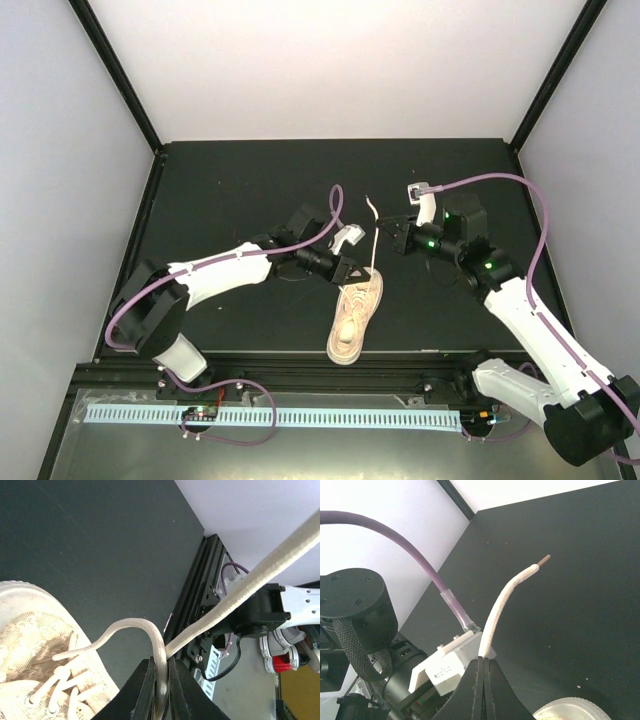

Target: Tie the shoes

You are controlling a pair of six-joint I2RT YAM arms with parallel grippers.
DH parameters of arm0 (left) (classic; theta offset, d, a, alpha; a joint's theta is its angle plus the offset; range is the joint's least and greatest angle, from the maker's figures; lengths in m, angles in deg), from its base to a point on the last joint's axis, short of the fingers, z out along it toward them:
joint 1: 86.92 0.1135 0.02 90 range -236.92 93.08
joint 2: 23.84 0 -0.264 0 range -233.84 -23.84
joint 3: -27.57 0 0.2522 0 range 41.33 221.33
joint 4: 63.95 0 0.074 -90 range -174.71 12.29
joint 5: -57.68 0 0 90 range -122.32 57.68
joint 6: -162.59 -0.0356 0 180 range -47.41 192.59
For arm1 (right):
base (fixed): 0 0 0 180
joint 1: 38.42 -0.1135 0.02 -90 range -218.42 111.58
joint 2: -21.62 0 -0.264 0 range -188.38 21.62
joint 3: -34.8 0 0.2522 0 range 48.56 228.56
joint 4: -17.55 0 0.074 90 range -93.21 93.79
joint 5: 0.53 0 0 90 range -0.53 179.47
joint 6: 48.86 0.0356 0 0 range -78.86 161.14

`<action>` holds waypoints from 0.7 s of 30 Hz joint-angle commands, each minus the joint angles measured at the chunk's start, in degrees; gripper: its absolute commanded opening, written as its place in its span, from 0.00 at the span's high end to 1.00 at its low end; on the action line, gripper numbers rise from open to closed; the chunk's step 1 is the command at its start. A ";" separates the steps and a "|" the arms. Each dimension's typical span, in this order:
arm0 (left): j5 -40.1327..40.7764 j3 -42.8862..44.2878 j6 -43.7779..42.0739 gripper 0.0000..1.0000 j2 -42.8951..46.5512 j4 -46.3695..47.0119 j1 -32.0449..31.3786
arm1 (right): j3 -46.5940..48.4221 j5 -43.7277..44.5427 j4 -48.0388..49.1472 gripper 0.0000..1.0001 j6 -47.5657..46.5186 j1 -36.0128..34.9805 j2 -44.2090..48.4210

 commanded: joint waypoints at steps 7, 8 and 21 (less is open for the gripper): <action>-2.84 3.26 -1.66 0.85 -2.03 0.79 -1.15 | 1.15 -1.25 2.33 0.98 -0.80 -0.17 -0.90; -2.87 3.18 -1.68 0.85 -2.11 0.89 -1.15 | 1.25 -1.29 2.40 0.98 -0.77 -0.14 -1.01; 1.56 3.78 -1.51 0.81 -2.40 0.59 -1.32 | 1.31 -1.86 2.08 0.98 -0.65 -0.28 -1.21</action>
